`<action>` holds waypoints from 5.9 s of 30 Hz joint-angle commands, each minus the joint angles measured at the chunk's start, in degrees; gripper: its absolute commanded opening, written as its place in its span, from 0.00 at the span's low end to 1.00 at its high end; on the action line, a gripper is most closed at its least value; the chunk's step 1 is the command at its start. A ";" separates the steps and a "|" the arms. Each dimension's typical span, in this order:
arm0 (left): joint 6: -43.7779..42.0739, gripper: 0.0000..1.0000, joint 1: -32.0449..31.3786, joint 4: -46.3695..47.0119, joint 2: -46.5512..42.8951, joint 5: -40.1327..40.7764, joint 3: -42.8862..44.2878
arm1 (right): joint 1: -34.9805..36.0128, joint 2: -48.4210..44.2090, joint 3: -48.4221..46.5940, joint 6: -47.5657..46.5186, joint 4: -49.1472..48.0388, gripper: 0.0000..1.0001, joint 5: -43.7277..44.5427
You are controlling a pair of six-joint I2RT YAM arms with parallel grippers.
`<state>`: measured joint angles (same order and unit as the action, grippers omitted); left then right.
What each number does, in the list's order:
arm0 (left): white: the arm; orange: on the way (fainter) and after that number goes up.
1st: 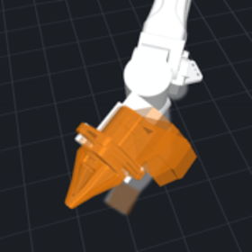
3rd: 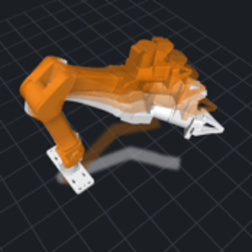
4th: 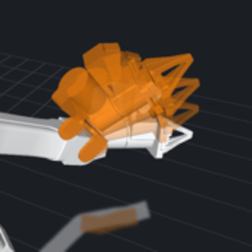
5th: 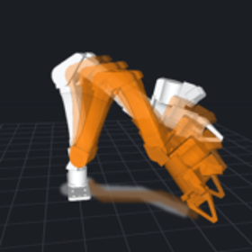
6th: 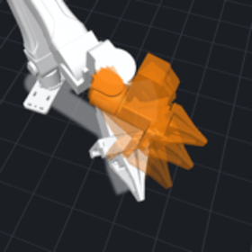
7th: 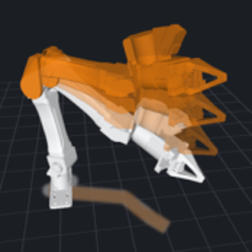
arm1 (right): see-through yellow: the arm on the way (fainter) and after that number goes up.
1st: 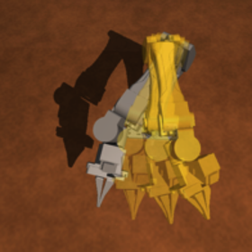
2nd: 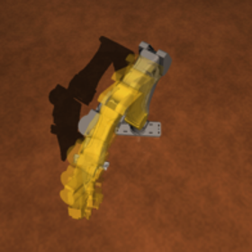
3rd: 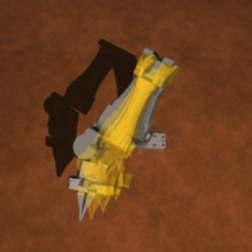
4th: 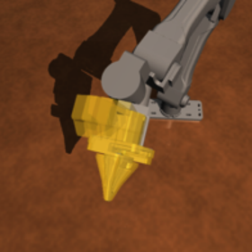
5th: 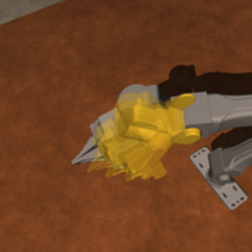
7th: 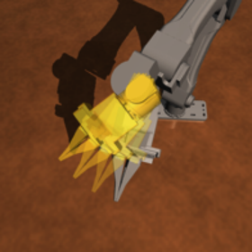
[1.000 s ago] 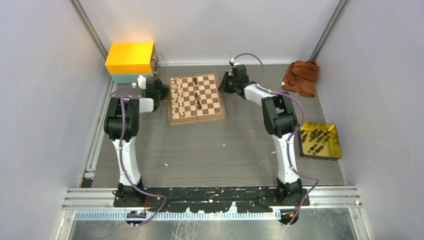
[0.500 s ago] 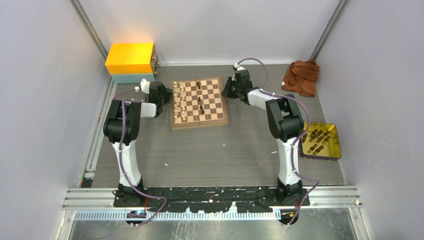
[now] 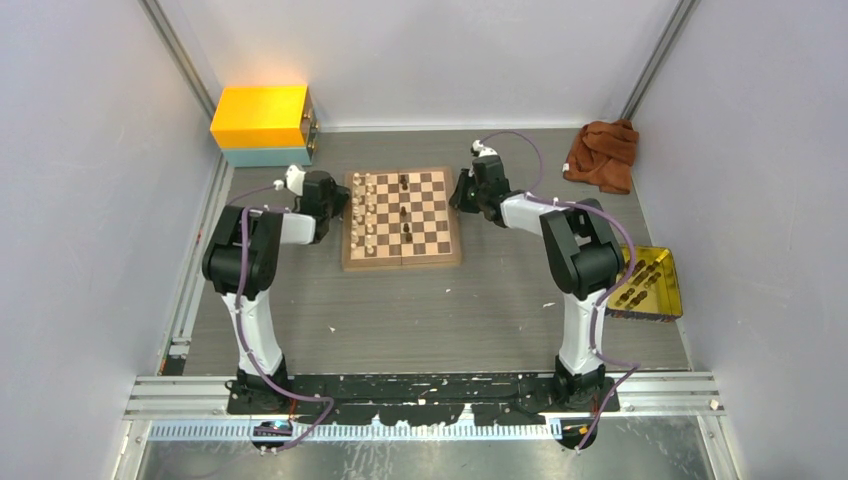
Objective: Set up the chess pieces on the board
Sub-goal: Move the chessboard to the center of the board, then move the storage box to the center of the board.
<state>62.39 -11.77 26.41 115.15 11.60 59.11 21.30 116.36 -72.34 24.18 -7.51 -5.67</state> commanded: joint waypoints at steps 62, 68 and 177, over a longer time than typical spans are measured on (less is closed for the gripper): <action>-2.12 0.29 -10.01 -11.99 -10.90 -1.19 -14.53 | 8.86 -16.34 17.07 1.44 0.84 0.29 1.55; -1.28 0.30 -5.22 -10.81 -11.67 -2.66 -15.52 | 8.81 -16.25 15.16 0.22 2.63 0.32 2.48; 4.94 0.57 0.04 0.38 -14.46 -1.13 -20.70 | -40.20 -26.34 17.47 13.99 26.76 0.34 21.79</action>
<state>68.71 -11.88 28.08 99.22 9.43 39.07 -18.59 90.17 -53.45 37.71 20.12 16.23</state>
